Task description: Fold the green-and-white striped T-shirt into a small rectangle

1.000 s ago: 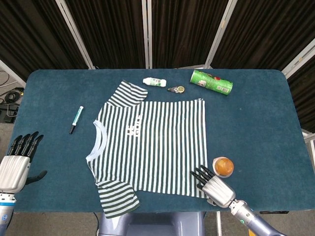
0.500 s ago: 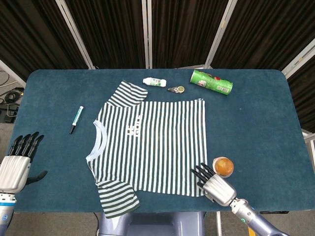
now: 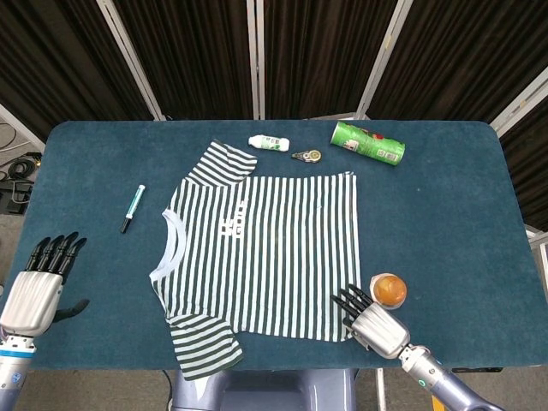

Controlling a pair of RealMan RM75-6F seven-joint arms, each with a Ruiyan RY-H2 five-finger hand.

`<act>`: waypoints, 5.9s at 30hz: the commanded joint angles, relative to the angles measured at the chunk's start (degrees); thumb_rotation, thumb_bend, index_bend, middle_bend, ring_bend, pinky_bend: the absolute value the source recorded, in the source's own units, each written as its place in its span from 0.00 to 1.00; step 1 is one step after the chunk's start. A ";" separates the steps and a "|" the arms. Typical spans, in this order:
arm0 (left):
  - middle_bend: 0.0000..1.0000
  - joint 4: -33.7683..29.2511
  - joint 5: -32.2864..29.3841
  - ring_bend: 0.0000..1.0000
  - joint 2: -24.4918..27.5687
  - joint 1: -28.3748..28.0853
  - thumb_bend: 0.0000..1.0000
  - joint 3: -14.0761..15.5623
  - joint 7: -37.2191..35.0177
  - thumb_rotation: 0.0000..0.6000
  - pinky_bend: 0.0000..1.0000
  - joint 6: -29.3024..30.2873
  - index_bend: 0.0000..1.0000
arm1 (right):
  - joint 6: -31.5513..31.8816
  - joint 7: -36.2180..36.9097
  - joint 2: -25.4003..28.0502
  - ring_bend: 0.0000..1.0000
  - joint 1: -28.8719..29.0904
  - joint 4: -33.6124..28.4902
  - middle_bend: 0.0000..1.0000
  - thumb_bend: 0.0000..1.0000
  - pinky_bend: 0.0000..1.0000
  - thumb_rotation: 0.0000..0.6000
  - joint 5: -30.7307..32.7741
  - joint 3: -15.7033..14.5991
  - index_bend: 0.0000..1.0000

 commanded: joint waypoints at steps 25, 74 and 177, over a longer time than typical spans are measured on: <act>0.00 26.91 25.20 0.00 -15.29 -11.98 0.05 9.97 -11.80 1.00 0.00 -6.49 0.52 | 0.59 0.98 -0.59 0.00 0.23 -0.52 0.10 0.39 0.00 1.00 1.68 0.49 0.75; 0.00 44.48 22.91 0.00 -28.99 -16.02 0.10 13.29 -16.06 1.00 0.00 -5.32 0.51 | 1.61 0.16 0.33 0.00 0.41 -1.59 0.12 0.39 0.00 1.00 1.97 0.29 0.76; 0.00 21.77 33.25 0.00 -13.33 -14.54 0.56 28.52 -19.18 1.00 0.00 -0.97 0.85 | -2.98 0.96 16.81 0.00 7.08 -23.39 0.17 0.39 0.00 1.00 -14.55 -11.81 0.80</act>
